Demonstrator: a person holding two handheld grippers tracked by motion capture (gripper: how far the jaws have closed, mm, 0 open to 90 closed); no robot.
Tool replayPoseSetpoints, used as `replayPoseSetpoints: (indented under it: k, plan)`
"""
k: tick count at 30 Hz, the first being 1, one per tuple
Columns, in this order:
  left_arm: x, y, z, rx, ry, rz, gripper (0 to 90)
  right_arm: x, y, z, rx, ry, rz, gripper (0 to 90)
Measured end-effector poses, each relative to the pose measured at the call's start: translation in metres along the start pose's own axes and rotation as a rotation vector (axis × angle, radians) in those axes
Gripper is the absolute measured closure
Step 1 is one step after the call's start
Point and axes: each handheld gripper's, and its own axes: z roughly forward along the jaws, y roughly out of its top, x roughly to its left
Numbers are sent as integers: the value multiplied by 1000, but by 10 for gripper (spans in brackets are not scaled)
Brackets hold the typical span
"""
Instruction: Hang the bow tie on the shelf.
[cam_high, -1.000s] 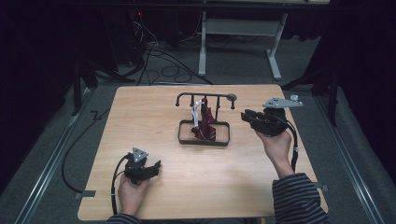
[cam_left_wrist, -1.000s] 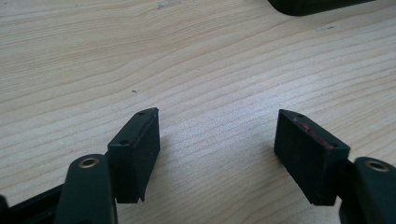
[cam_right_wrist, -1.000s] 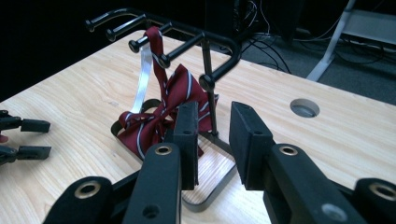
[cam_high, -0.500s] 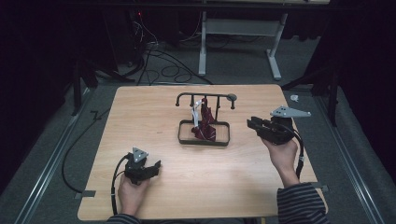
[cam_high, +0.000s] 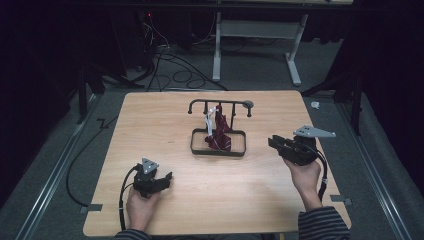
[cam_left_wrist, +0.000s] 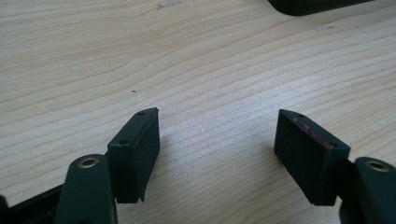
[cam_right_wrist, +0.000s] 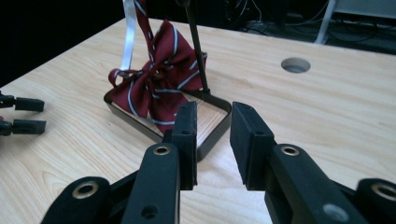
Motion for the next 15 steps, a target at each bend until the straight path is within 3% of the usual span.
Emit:
replayPoseSetpoints:
  k: [15]
  plan:
    - [0,0,0,0,0,0,317,-5,-41,8,44,-18,45,733]
